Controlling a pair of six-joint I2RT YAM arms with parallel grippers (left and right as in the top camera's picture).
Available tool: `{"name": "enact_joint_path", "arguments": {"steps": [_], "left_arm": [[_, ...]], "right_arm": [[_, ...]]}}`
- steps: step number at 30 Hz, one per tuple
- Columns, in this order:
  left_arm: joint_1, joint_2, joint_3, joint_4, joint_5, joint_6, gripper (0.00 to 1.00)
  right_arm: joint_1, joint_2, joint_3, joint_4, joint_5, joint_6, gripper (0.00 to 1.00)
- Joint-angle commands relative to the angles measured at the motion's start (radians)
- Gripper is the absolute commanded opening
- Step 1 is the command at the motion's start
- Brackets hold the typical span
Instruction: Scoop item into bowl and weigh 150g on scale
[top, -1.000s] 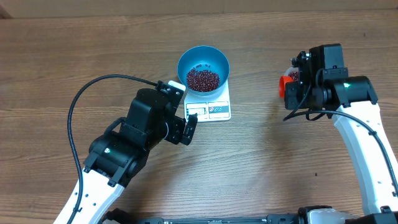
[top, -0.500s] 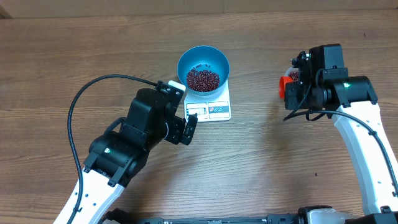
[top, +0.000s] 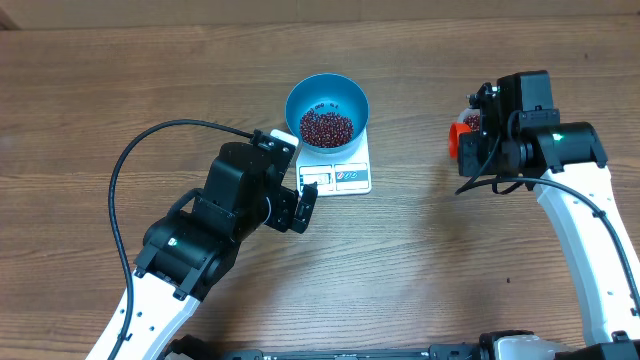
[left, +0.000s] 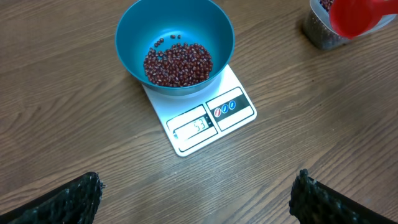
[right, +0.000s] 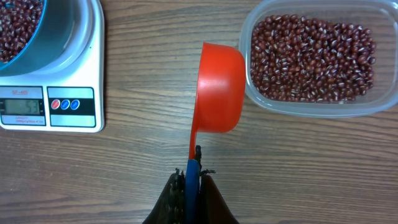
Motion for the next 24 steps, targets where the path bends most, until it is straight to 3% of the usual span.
{"name": "enact_joint_path", "arguments": {"steps": [1,7,13,24], "left_arm": [[0.007,0.000,-0.006,0.000,-0.008,0.008,1.00],[0.007,0.000,-0.006,0.000,-0.008,0.008,1.00],[0.007,0.000,-0.006,0.000,-0.008,0.008,1.00],[0.007,0.000,-0.006,0.000,-0.008,0.008,0.99]], "right_arm": [[0.001,-0.026,0.022,0.010,0.076,0.004,0.04],[-0.014,-0.026,0.022,0.027,0.136,0.004,0.04],[-0.126,-0.026,0.022,0.071,0.131,0.008,0.04],[-0.325,0.051,0.021,0.114,-0.080,-0.031,0.04]]}}
